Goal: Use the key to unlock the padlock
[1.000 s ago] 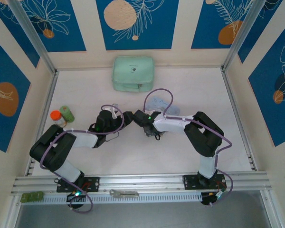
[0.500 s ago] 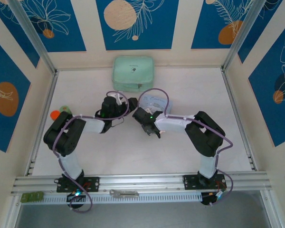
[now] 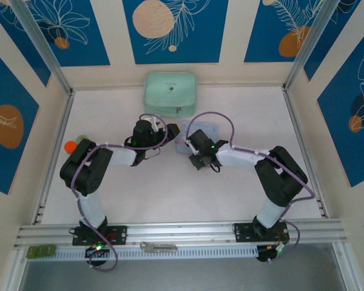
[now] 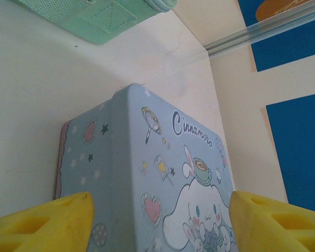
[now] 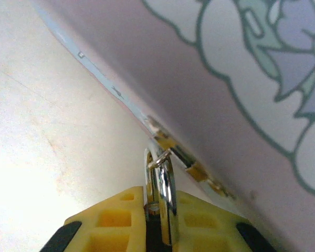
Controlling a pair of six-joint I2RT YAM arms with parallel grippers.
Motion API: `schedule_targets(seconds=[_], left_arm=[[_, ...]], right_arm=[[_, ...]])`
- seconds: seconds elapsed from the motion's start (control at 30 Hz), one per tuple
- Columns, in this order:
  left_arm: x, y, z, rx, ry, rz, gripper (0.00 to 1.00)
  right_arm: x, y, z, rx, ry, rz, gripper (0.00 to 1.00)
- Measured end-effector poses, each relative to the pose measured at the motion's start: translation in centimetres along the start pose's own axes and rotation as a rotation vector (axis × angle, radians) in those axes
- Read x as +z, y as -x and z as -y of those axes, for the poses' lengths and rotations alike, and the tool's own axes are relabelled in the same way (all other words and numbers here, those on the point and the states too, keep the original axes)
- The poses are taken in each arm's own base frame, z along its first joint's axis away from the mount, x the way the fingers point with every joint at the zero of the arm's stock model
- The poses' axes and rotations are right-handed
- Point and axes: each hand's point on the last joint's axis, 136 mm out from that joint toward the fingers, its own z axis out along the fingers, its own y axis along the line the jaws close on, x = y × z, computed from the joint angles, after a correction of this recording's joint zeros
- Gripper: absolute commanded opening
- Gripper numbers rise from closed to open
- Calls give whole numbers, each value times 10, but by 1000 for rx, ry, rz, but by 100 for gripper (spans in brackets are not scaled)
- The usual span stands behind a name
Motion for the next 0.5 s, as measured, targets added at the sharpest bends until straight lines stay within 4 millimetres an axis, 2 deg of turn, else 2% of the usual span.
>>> schedule_targets(seconds=[0.23,0.5], left_arm=[[6,-5,-10,-8,4,-8,54],[9,-10,-18,-38,-9,2,53]], right_arm=[[-1,9,-14,7,95,34,0],[12,5,-11,114,64,-47,0]])
